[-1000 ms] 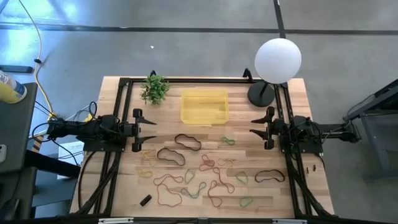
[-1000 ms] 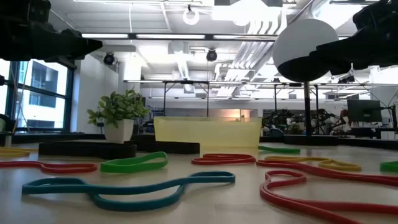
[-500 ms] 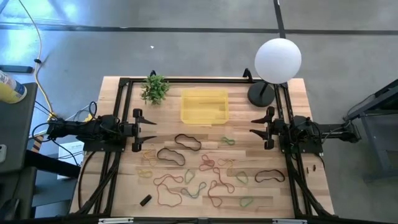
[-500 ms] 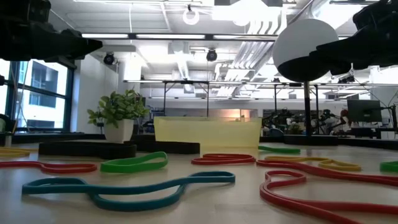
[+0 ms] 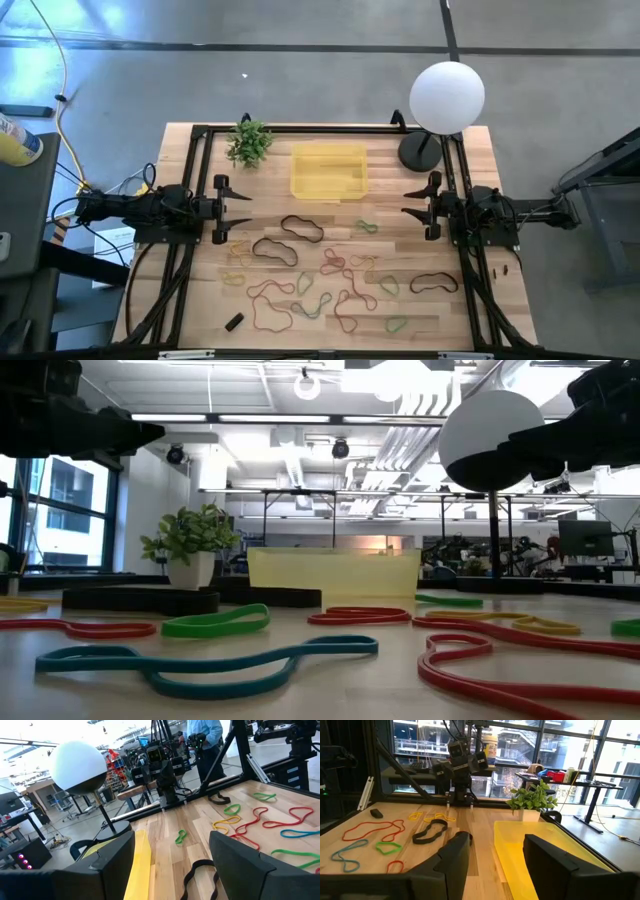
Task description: Pick and place rubber bands into bin
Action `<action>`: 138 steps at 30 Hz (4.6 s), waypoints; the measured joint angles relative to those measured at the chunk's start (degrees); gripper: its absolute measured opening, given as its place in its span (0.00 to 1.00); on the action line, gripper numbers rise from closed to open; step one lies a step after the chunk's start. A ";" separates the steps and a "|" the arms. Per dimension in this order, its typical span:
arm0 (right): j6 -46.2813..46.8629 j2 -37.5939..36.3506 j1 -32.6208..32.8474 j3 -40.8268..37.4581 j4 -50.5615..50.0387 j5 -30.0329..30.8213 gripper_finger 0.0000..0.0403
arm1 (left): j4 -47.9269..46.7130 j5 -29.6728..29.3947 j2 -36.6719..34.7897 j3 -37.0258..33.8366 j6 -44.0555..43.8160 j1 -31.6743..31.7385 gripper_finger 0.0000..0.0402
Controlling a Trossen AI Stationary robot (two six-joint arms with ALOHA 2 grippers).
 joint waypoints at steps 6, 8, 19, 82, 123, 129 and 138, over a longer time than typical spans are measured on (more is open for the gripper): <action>0.01 0.01 0.00 0.01 0.00 0.01 0.44 | 0.00 -0.01 0.00 0.00 0.01 0.00 0.61; 0.02 0.00 0.02 -0.01 0.00 0.00 0.44 | 0.00 -0.01 0.00 0.01 0.02 0.02 0.61; 0.02 0.00 0.00 0.01 0.00 0.02 0.44 | -0.02 0.02 0.00 0.02 0.02 0.01 0.61; 13.21 0.00 0.00 -0.12 6.08 -5.19 0.44 | 9.16 -0.01 0.00 0.00 0.00 0.01 0.61; 2.40 30.53 0.07 22.87 1.23 -12.60 0.44 | -31.48 2.84 76.25 57.76 13.65 -3.84 0.61; 3.94 36.26 0.07 23.62 -3.51 -9.04 0.44 | -36.94 -0.51 85.89 63.83 11.35 -5.77 0.61; 7.13 40.32 0.07 23.62 -6.12 -7.52 0.44 | -38.71 -4.97 93.02 63.91 1.53 -5.57 0.61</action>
